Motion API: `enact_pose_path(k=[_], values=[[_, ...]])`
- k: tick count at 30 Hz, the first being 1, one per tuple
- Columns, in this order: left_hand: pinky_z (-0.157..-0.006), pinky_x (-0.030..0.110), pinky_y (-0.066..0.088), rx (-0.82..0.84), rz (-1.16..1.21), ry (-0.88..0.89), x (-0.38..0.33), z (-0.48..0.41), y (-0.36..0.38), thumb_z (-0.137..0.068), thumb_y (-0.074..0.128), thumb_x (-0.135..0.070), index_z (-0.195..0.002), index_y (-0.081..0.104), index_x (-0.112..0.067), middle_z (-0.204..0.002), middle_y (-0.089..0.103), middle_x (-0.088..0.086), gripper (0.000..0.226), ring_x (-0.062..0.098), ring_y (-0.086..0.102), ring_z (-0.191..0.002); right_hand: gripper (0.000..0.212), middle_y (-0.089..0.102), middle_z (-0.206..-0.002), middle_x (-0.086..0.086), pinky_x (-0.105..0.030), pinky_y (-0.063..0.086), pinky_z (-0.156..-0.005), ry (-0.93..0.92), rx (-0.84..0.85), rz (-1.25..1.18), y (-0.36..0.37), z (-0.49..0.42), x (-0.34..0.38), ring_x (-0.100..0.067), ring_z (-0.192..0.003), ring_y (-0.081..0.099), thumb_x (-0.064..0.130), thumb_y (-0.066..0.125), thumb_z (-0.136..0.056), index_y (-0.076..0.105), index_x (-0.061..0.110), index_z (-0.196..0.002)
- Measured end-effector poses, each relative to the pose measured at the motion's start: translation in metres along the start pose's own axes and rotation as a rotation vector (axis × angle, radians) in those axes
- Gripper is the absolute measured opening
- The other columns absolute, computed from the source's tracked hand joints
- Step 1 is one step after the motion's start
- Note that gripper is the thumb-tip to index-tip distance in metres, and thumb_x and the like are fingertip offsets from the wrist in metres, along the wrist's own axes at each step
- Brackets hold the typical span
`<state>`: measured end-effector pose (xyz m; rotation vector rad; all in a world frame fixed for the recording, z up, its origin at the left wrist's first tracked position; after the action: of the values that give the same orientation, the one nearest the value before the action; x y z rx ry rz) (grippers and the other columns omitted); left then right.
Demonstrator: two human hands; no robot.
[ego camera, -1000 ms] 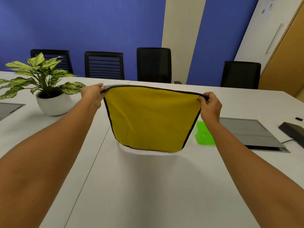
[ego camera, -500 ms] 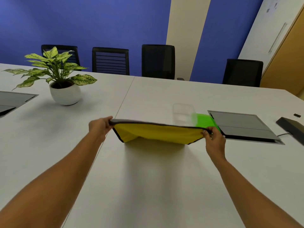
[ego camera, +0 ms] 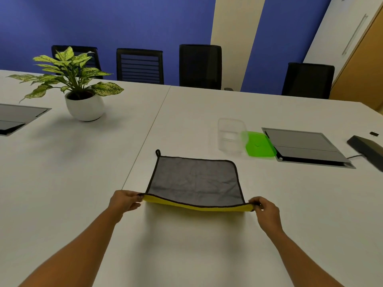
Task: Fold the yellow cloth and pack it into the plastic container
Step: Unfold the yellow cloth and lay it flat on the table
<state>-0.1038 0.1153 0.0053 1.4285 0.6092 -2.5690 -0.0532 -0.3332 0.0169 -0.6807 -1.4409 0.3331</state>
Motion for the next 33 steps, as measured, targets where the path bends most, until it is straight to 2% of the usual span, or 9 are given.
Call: enact_pose_path(k=[3,5,9,15,18,23,26,29,33], values=[[-0.091,0.040,0.048,-0.042,-0.057,0.078,0.001,0.001,-0.003,-0.080,0.070,-0.008,-0.111,0.063,0.007,-0.112,0.063,0.020,0.035,0.036,0.057,-0.105,0.018,0.067,-0.100,-0.014,-0.036,0.048,-0.081,-0.011,-0.053,0.040,-0.005,0.005,-0.005,-0.032,-0.100,0.055,-0.001,0.055,-0.088,0.071,0.007,-0.092],[-0.097,0.041,0.044,-0.049,-0.070,0.126,0.003,0.003,-0.003,-0.080,0.070,-0.011,-0.110,0.064,0.003,-0.111,0.064,0.017,0.034,0.033,0.056,-0.108,0.017,0.068,-0.103,-0.014,-0.036,0.046,-0.086,0.026,-0.040,-0.047,-0.005,0.007,-0.010,-0.029,-0.098,0.056,0.001,0.055,-0.089,0.070,0.006,-0.095],[-0.067,0.019,0.041,0.025,-0.053,0.220,0.002,0.010,0.001,-0.084,0.065,-0.011,-0.097,0.069,-0.001,-0.077,0.066,0.005,0.017,0.016,0.056,-0.077,0.016,0.068,-0.101,-0.018,-0.030,0.043,-0.082,0.097,-0.017,-0.161,-0.003,0.011,-0.017,-0.030,-0.093,0.060,0.003,0.054,-0.091,0.063,-0.001,-0.103],[-0.051,0.015,0.035,0.058,-0.078,0.246,0.015,0.009,-0.003,-0.087,0.060,-0.012,-0.078,0.065,-0.008,-0.061,0.058,0.003,0.011,0.010,0.047,-0.055,0.018,0.062,-0.092,-0.014,-0.033,0.045,-0.078,0.110,0.036,-0.123,0.002,0.012,-0.023,-0.039,-0.097,0.058,0.009,0.052,-0.093,0.061,-0.004,-0.102],[-0.061,0.018,0.043,0.050,-0.046,0.260,0.021,0.006,-0.005,-0.089,0.056,-0.010,-0.089,0.064,-0.001,-0.072,0.062,0.009,0.011,0.017,0.057,-0.070,0.020,0.064,-0.103,-0.020,-0.037,0.048,-0.081,0.096,0.063,-0.082,0.007,0.011,-0.020,-0.036,-0.096,0.057,0.010,0.051,-0.093,0.060,-0.003,-0.105],[-0.078,0.038,0.046,0.012,-0.007,0.287,0.012,-0.009,0.001,-0.093,0.051,-0.013,-0.097,0.060,-0.001,-0.093,0.062,0.015,0.015,0.030,0.056,-0.090,0.020,0.063,-0.107,-0.020,-0.042,0.050,-0.082,0.091,0.037,-0.075,0.013,-0.004,-0.014,-0.027,-0.091,0.052,0.012,0.051,-0.093,0.060,-0.001,-0.106],[-0.074,0.035,0.046,-0.028,-0.011,0.324,0.000,-0.020,0.008,-0.094,0.049,-0.017,-0.100,0.059,-0.002,-0.094,0.061,0.014,0.019,0.029,0.055,-0.090,0.021,0.063,-0.108,-0.022,-0.035,0.044,-0.080,0.083,0.011,-0.083,0.015,-0.017,-0.010,-0.027,-0.089,0.052,0.012,0.051,-0.094,0.060,-0.002,-0.106],[-0.066,0.028,0.044,-0.094,-0.048,0.374,-0.016,-0.033,0.015,-0.095,0.046,-0.021,-0.101,0.058,-0.006,-0.093,0.059,0.011,0.020,0.026,0.053,-0.088,0.023,0.063,-0.109,-0.024,-0.037,0.045,-0.082,0.090,-0.021,-0.075,0.018,-0.033,-0.011,-0.035,-0.095,0.056,0.013,0.050,-0.094,0.059,-0.002,-0.108],[-0.071,0.031,0.039,-0.195,-0.151,0.454,-0.038,-0.059,0.024,-0.097,0.043,-0.021,-0.102,0.060,-0.005,-0.089,0.058,0.007,0.023,0.023,0.052,-0.084,0.024,0.063,-0.109,-0.023,-0.038,0.045,-0.082,0.098,-0.077,-0.043,0.027,-0.061,-0.009,-0.039,-0.100,0.056,0.017,0.048,-0.095,0.058,0.000,-0.110]])
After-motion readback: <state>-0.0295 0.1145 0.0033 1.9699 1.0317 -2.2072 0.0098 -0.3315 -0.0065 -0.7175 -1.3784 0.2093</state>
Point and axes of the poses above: each hand's wrist, its own z-axis away from the middle knuckle, its own y-axis out of the palm, x = y × z, the point moved 8 cm from there along -z, towards the middle knuckle
